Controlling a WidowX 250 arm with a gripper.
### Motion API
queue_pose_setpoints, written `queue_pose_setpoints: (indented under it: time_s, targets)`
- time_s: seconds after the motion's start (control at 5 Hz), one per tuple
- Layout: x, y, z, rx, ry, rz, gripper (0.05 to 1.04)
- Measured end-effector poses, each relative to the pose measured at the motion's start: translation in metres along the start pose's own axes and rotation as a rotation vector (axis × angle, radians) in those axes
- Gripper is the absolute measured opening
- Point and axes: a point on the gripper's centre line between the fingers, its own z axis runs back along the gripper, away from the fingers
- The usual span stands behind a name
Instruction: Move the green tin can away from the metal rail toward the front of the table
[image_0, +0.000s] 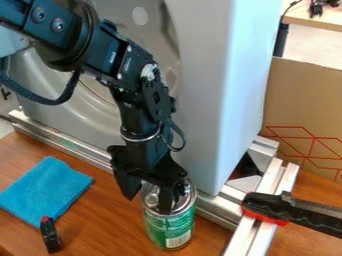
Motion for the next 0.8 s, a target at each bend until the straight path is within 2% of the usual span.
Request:
queue_pose_setpoints:
  time_s: [0.2,0.6,0.8]
  targets:
    - [-0.028,-0.005,-0.002,-0.043,0.089,0.037,1.0]
    - [-0.079,-0.009,0.0,-0.079,0.226,0.098,1.0]
    - [-0.091,-0.009,0.004,-0.082,0.251,0.112,1.0]
